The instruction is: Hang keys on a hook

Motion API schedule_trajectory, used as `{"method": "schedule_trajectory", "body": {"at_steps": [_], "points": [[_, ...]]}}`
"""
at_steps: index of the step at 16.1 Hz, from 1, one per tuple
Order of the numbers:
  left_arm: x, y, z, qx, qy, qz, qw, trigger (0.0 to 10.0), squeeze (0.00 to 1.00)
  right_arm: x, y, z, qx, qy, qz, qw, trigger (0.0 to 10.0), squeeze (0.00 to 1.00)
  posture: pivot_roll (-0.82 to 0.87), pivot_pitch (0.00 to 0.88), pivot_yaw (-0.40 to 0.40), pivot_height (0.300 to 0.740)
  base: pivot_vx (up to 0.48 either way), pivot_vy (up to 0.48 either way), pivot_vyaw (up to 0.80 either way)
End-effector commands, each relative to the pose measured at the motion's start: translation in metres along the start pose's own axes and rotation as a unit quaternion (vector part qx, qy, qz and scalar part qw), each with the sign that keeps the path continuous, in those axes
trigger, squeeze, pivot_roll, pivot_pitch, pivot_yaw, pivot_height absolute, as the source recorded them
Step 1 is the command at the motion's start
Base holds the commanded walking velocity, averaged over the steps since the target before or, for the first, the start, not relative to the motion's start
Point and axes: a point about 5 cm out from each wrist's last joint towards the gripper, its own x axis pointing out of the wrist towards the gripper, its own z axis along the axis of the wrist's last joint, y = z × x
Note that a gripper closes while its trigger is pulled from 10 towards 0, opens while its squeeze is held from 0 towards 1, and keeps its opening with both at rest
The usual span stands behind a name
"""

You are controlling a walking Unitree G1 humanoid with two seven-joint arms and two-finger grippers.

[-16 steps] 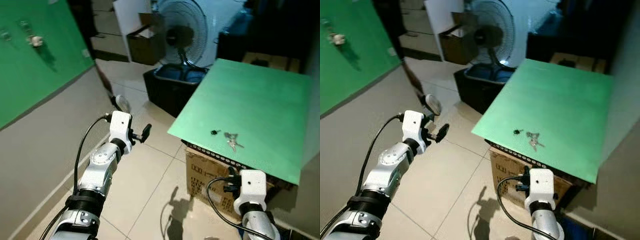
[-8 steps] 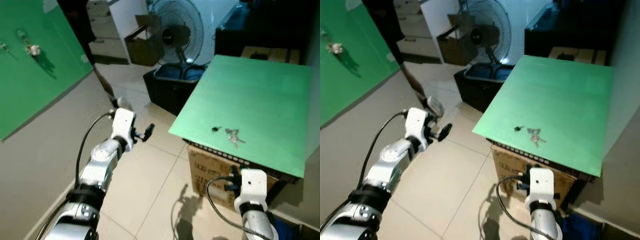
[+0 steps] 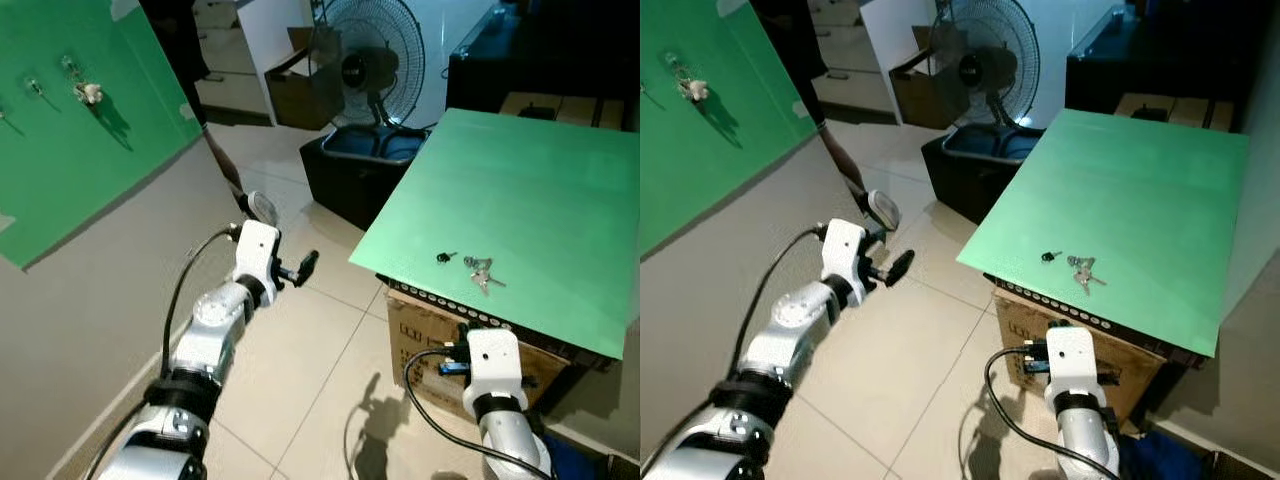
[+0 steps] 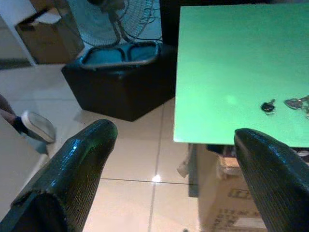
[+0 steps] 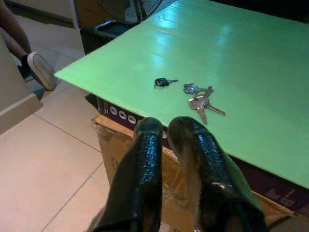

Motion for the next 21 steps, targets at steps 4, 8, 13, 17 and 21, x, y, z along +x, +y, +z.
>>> {"method": "schedule_trajectory", "body": {"at_steps": [4, 8, 13, 17, 21], "points": [[-0.021, 0.003, -0.033, -0.045, 0.011, 0.047, 0.998, 10.0, 0.0, 0.005, -0.021, 0.007, -0.019, 0.002, 0.012, 1.0, 10.0, 1.0, -0.22, 0.0, 0.078, 0.727, 0.0, 0.0, 0.0], [-0.02, 0.007, -0.022, -0.044, -0.018, 0.064, 0.997, 10.0, 0.0, 0.02, -0.001, 0.026, -0.036, -0.005, 0.064, 0.997, 10.0, 0.0, -0.17, 0.0, 0.05, 0.727, 0.0, 0.0, 0.0], [-0.019, 0.018, -0.013, -0.028, -0.026, 0.079, 0.996, 10.0, 0.0, 0.02, 0.004, 0.032, -0.027, -0.021, 0.08, 0.996, 10.0, 1.0, -0.15, 0.0, 0.061, 0.727, 0.0, 0.0, 0.0], [-0.013, 0.016, -0.007, -0.013, -0.023, 0.06, 0.998, 10.0, 0.0, 0.022, 0.004, 0.03, -0.031, -0.021, 0.065, 0.997, 10.0, 1.0, -0.17, 0.0, 0.1, 0.727, 0.0, 0.0, 0.0], [-0.01, 0.015, -0.003, -0.003, -0.022, 0.044, 0.999, 10.0, 0.0, 0.019, 0.005, 0.027, -0.019, -0.016, 0.053, 0.998, 10.0, 1.0, -0.18, 0.0, 0.131, 0.727, 0.0, 0.0, 0.0]]}}
